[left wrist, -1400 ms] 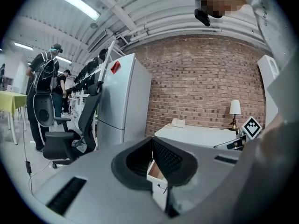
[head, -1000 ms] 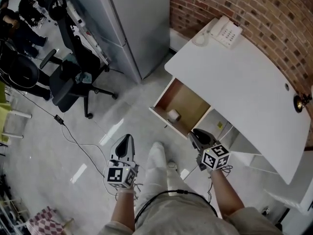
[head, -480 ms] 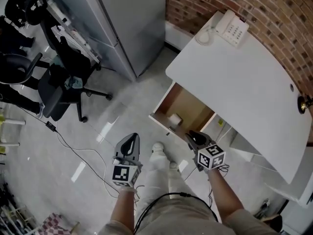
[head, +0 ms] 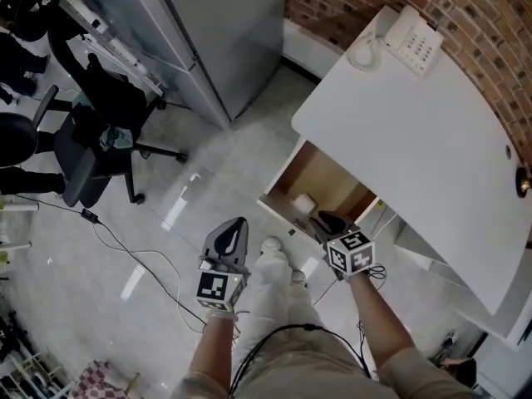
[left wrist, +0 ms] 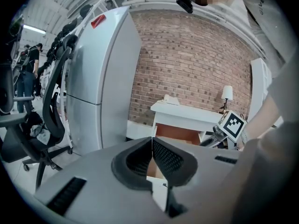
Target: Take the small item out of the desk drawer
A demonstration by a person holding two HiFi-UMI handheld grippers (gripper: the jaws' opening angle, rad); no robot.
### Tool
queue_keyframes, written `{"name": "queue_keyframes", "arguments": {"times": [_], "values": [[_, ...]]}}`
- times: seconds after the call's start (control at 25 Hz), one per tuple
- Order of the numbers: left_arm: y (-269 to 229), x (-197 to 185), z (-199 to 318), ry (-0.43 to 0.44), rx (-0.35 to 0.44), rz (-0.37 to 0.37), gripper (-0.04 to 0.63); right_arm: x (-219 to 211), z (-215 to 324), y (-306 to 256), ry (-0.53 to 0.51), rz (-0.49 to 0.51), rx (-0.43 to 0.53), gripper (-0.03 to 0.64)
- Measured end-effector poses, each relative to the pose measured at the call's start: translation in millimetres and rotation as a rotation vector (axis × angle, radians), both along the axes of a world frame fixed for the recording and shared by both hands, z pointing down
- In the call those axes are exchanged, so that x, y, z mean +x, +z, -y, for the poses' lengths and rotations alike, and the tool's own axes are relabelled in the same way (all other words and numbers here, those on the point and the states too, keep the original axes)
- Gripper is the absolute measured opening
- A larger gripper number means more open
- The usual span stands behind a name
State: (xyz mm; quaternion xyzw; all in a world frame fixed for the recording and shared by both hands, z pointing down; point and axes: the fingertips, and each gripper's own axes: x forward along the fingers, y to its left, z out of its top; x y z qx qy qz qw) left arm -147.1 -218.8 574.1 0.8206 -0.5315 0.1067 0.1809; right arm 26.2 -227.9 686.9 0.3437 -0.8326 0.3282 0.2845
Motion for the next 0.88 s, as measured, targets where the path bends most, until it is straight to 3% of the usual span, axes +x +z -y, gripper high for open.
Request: {"name": "queue_keyframes", "arguments": {"times": [0.44,0.88], "values": [[48,-4,21,0.012,-0.045,-0.036,0.006,-10,22,71,-0.1,-0.18,-0.139,0.169],[76,-7,44,0.007,-0.044,-0.055,0.006,-13,34,128,-0.216,-0.309,-0.214,0.203]]}}
